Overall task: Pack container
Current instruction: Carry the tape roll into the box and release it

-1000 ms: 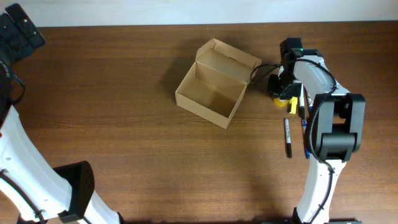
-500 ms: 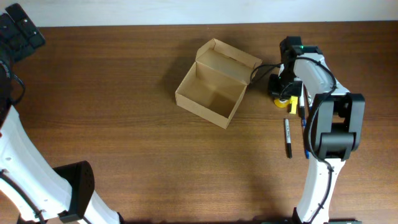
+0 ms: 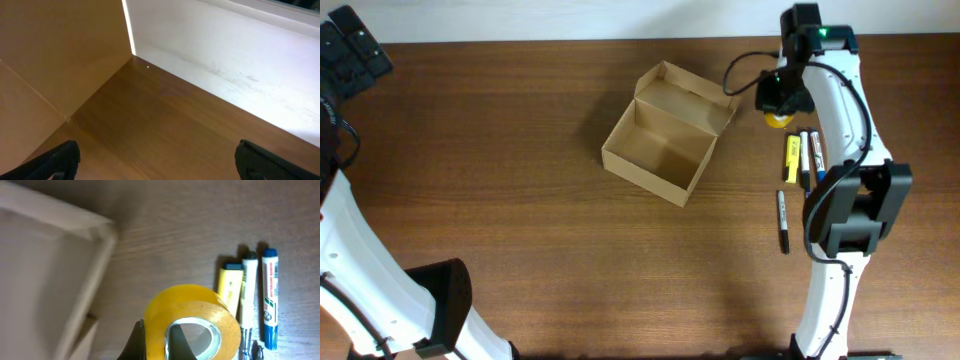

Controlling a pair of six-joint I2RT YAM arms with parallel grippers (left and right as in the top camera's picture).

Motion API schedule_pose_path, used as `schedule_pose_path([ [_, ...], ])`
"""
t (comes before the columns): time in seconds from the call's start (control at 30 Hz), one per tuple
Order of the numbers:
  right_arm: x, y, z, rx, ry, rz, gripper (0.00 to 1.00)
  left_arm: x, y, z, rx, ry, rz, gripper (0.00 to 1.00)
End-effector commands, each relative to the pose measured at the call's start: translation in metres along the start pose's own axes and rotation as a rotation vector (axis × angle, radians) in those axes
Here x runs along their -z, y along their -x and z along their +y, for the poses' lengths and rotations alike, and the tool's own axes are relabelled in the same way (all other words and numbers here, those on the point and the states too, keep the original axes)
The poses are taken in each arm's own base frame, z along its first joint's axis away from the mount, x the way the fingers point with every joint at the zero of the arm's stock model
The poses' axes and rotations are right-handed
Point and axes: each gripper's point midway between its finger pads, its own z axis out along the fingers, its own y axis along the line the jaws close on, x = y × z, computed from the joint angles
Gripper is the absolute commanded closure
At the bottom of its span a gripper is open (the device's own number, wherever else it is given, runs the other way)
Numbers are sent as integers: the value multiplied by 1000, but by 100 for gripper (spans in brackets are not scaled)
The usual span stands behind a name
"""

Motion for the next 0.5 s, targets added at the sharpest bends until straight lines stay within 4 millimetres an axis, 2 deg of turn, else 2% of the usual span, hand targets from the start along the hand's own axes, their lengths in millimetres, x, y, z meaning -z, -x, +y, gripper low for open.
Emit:
schedule_pose_path([
  [0.0, 30, 5, 35, 95, 21, -64, 96, -4, -1, 0, -8, 1, 10, 0],
  [0.17, 70, -7, 85, 242, 57, -108, 96, -4, -1, 0, -8, 1, 10, 0],
  [0.3, 97, -28, 130, 416, 88, -139, 96, -4, -1, 0, -8, 1, 10, 0],
  [0.47, 105, -59, 177, 632, 112, -138, 96, -4, -1, 0, -8, 1, 10, 0],
])
